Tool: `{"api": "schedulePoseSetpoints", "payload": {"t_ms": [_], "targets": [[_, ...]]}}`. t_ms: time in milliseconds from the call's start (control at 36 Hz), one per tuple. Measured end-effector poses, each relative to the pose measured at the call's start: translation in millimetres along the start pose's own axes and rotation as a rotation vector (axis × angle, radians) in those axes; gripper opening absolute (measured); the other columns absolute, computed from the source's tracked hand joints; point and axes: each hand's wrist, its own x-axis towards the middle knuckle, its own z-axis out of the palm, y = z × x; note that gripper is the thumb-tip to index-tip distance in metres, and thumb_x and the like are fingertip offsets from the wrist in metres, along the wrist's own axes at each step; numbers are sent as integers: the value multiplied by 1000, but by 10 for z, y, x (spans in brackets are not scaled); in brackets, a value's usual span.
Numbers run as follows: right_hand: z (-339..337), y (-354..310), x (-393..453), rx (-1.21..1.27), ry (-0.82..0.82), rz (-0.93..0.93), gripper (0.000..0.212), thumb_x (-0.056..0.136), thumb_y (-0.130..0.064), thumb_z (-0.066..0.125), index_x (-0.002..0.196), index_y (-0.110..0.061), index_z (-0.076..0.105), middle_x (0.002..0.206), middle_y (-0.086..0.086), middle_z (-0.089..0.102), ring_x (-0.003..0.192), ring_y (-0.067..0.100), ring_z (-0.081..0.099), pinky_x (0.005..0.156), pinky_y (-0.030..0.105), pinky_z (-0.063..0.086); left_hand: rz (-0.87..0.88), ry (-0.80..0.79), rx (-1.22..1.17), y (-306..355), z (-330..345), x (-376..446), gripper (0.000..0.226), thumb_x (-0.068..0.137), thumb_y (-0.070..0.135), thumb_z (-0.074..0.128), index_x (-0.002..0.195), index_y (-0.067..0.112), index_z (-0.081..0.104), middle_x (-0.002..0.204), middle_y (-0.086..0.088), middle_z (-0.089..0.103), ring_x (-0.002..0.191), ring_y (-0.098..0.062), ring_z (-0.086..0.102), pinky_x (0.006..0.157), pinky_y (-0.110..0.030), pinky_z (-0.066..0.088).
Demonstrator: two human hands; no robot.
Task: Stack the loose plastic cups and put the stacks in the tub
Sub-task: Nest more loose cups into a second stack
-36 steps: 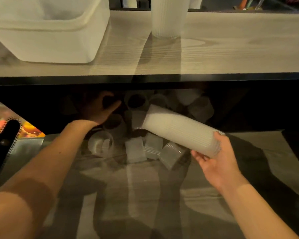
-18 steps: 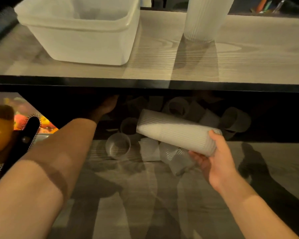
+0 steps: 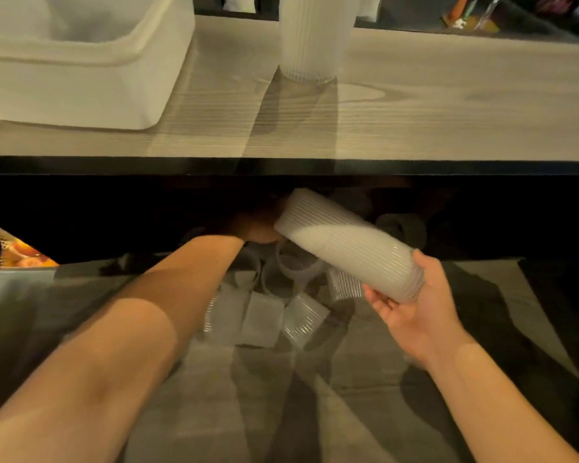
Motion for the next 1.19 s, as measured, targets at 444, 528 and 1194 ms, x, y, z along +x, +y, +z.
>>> {"api": "schedulePoseSetpoints", "payload": {"t_ms": [444, 528, 1194], "targets": [[-210, 14, 31, 58, 41, 19, 51, 93, -45, 66, 137, -18, 60, 137, 13, 63, 117, 28, 64, 78, 35, 58, -124, 223, 319, -34, 277, -143, 40, 97, 53, 40, 126, 33, 60, 129, -6, 60, 129, -33, 45, 116, -57, 9], [-204, -7, 4, 68, 42, 9, 49, 95, -44, 65, 136, -17, 59, 136, 14, 62, 115, 28, 64, 81, 36, 57, -115, 342, 236, -79, 225, -192, 37, 99, 47, 43, 123, 26, 60, 129, -11, 58, 129, -35, 44, 113, -50, 18], [308, 64, -191, -194, -121, 3, 31, 97, -38, 62, 122, -21, 57, 130, 13, 57, 113, 27, 62, 82, 39, 57, 142, 391, -980, -967, -14, -1421, 65, 79, 13, 77, 133, 30, 45, 123, -7, 64, 118, -14, 62, 100, -36, 52]]}}
